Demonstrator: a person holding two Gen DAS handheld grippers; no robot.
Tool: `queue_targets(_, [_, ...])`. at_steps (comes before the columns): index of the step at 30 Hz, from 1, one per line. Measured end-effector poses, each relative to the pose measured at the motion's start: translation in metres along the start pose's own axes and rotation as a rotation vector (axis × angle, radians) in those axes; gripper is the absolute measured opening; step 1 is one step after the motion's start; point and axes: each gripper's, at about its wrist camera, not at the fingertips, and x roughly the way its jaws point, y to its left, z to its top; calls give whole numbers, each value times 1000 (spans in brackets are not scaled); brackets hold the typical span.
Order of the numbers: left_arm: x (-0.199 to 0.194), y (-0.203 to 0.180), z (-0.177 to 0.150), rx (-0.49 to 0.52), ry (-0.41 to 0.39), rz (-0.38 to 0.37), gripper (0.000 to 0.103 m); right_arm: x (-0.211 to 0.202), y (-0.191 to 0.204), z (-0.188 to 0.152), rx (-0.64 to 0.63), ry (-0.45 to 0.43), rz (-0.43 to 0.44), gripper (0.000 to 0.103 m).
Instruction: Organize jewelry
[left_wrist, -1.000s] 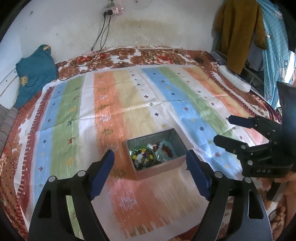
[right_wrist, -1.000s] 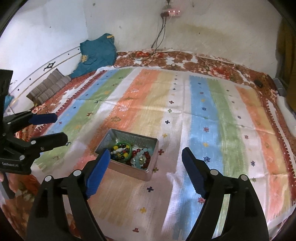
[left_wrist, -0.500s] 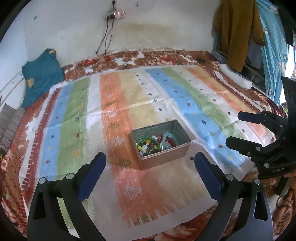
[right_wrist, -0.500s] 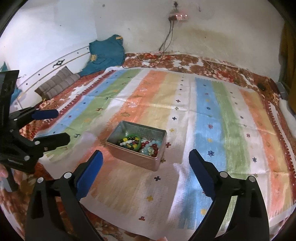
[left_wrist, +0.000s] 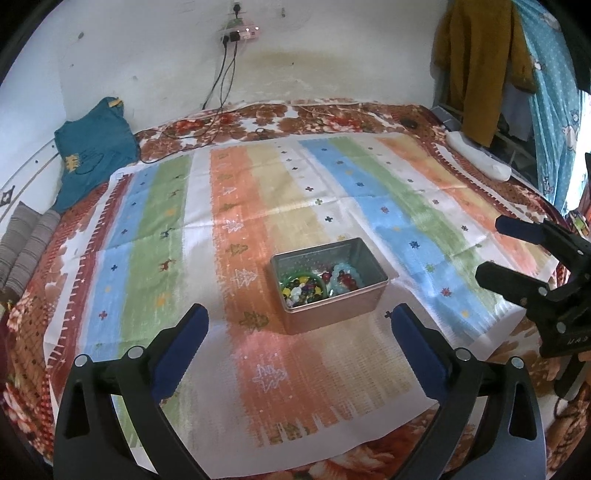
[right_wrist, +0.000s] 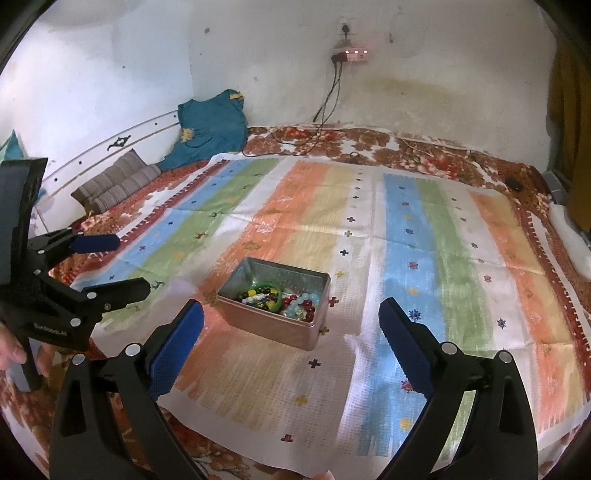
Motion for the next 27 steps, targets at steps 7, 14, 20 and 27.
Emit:
queue_targets(7, [-7, -3, -1, 0, -26, 19, 97, 0, 1, 0, -1, 1, -5, 97])
queue_targets(14, [-16, -3, -3, -18, -60, 17, 97, -1, -3, -3, 17, -3, -10, 97])
queue_targets(20, [-21, -12, -6, 14, -83, 35, 97, -5, -4, -3, 29, -12, 9, 97])
queue_targets(27, [-25, -10, -5, -13, -106, 32, 97, -7, 0, -4, 13, -26, -6, 98])
